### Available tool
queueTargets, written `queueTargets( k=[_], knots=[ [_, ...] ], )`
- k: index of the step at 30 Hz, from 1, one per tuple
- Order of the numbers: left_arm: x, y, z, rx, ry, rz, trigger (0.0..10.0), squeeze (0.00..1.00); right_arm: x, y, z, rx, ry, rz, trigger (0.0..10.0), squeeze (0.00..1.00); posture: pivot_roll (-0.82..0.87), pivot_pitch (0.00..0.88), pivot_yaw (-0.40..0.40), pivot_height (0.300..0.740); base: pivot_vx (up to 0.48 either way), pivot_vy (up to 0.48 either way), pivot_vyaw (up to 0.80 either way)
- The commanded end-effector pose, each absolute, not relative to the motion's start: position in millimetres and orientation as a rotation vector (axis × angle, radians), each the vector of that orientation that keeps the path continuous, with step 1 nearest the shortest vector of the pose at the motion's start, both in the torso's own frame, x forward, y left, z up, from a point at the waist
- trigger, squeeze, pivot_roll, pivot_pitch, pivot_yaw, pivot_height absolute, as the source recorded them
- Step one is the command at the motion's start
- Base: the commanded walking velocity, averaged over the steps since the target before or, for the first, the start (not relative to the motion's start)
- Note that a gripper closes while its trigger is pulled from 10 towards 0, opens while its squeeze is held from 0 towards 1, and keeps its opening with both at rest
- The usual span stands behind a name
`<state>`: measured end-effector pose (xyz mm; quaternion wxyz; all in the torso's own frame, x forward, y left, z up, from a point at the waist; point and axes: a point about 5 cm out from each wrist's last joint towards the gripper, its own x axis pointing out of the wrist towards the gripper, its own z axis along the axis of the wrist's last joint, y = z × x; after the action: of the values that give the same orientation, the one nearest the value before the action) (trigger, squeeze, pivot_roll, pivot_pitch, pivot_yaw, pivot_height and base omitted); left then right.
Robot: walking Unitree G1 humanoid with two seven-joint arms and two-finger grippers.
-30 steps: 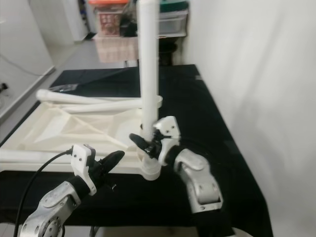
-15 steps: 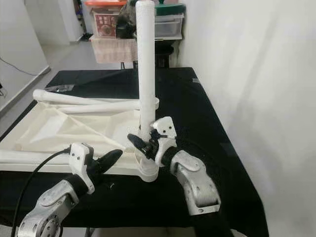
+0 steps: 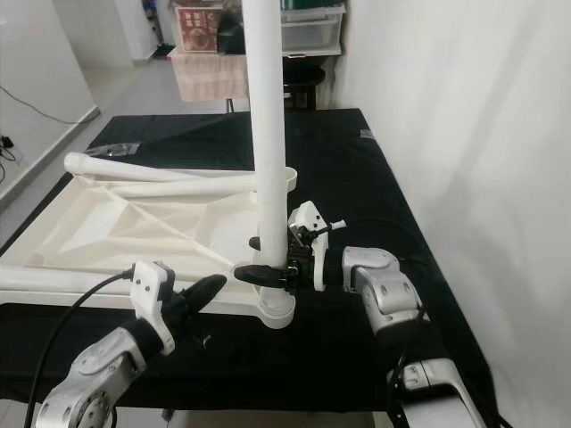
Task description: Building children table
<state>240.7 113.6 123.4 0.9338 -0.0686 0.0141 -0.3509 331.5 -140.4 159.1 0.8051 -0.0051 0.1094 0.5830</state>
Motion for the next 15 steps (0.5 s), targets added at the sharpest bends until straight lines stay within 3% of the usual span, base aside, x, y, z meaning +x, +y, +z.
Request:
queueTargets(
  k=[1,3,4,8,15],
  knots=[
    [221.9,106.4,123.1,-0.084,0.066,-0.825,10.0,0.00,339.0,-143.0,159.5,-0.024,0.266,1.280,8.8,0.00,-0.01,0.000,0.019,0.740,0.000,0.000,0.00],
    [221.9,106.4,123.1,-0.084,0.066,-0.825,10.0,0.00,339.0,-143.0,159.5,-0.024,0.266,1.280,8.8,0.00,-0.01,0.000,0.019,0.740,0.000,0.000,0.00],
    [214.2,104.2,121.9,-0.069,0.082,-0.848,10.0,0.00,340.4,-144.9,159.6,-0.017,0.273,1.292,0.0,0.00,-0.01,0.000,0.022,0.740,0.000,0.000,0.00],
    [207.9,106.6,119.5,-0.055,0.085,-0.784,10.0,0.00,340.7,-154.9,155.0,-0.010,0.278,1.278,0.0,0.00,-0.01,0.000,0.026,0.740,0.000,0.000,0.00],
    [208.7,110.3,117.5,-0.089,0.068,-0.745,10.0,0.00,323.1,-169.8,134.0,-0.030,0.267,1.067,0.0,0.00,-0.03,0.000,0.030,0.740,0.000,0.000,0.00]
  ],
)
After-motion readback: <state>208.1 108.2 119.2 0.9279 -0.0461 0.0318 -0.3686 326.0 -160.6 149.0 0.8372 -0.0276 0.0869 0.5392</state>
